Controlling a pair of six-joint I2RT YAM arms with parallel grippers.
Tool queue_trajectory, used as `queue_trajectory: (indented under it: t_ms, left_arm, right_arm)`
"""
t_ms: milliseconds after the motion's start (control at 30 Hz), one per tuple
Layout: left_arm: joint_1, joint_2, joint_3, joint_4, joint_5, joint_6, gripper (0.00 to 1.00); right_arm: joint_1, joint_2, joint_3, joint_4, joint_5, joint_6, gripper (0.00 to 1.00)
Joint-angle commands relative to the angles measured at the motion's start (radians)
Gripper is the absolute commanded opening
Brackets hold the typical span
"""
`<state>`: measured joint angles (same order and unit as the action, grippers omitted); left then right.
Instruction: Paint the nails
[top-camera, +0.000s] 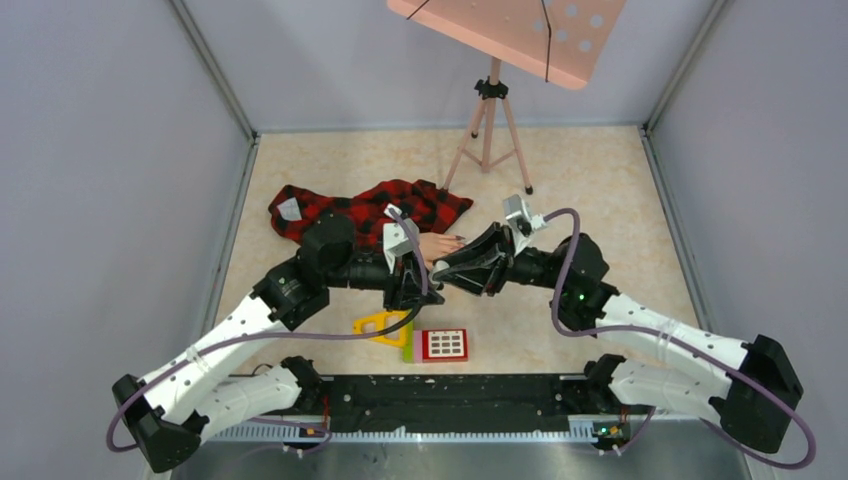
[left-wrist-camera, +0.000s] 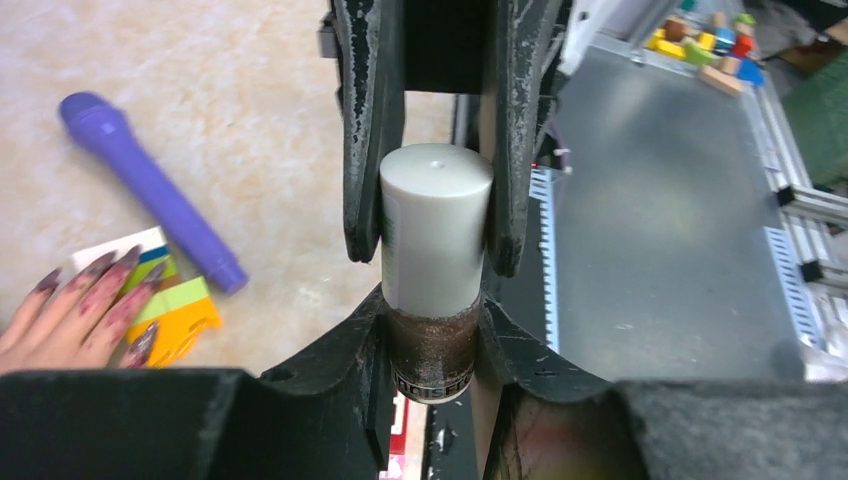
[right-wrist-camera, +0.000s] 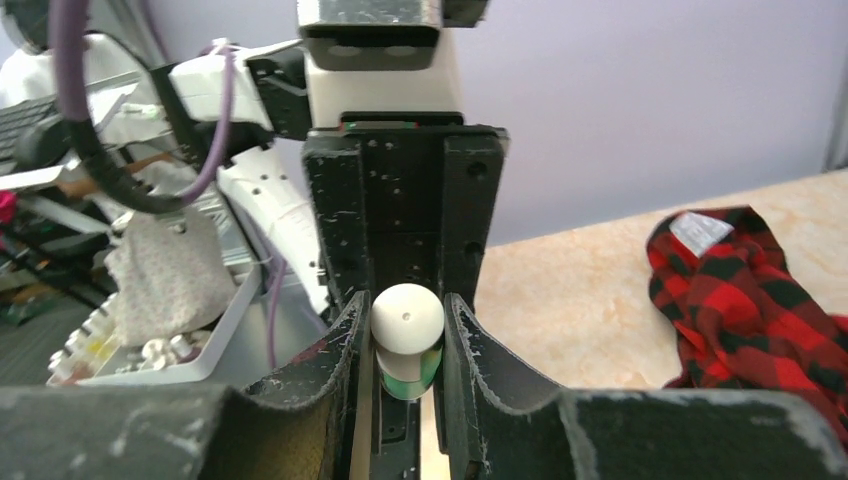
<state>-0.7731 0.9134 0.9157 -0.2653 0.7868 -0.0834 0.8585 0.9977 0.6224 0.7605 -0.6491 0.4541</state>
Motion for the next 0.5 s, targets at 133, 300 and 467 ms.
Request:
queue_trajectory:
  t_ms: [133,300,467]
  left_arm:
    - [0.003,-0.044,0.008,0.081,-0.423,0.027,0.0]
    - [0.003,-0.041,0.008,0.053,-0.638,0.016,0.0]
    - [0.003,-0.031,0.007,0.035,-0.769,-0.001,0.0]
  right_arm:
    - [0.044,0.112,0.026,-0.273,0.205,0.021,0.0]
    - [0.071,0.207,0.096,-0.321,0.297,0.082,0.0]
    - [0.11,0.311,0.187,-0.386,0.453,0.159,0.0]
